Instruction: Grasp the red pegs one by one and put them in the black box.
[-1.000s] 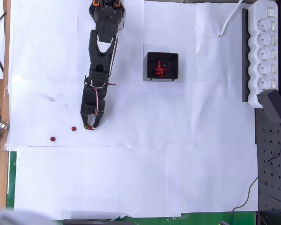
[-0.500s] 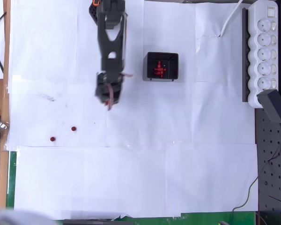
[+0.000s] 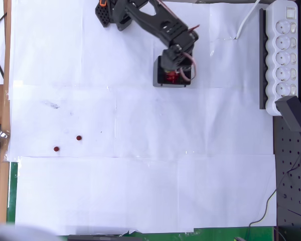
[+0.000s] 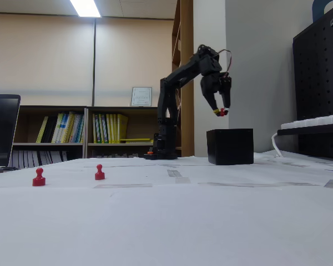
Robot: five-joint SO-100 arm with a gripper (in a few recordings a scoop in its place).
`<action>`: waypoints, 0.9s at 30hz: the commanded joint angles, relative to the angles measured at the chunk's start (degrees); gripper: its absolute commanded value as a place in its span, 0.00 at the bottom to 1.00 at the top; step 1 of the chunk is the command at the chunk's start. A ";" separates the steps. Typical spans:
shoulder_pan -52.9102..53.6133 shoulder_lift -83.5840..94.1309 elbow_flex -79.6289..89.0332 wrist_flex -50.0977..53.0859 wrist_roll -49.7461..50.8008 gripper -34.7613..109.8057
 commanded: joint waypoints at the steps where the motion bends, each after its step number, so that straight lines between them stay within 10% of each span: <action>1: -1.85 0.09 -3.96 -5.62 -1.49 0.24; 27: 5.98 -2.29 -0.53 -3.16 1.85 0.32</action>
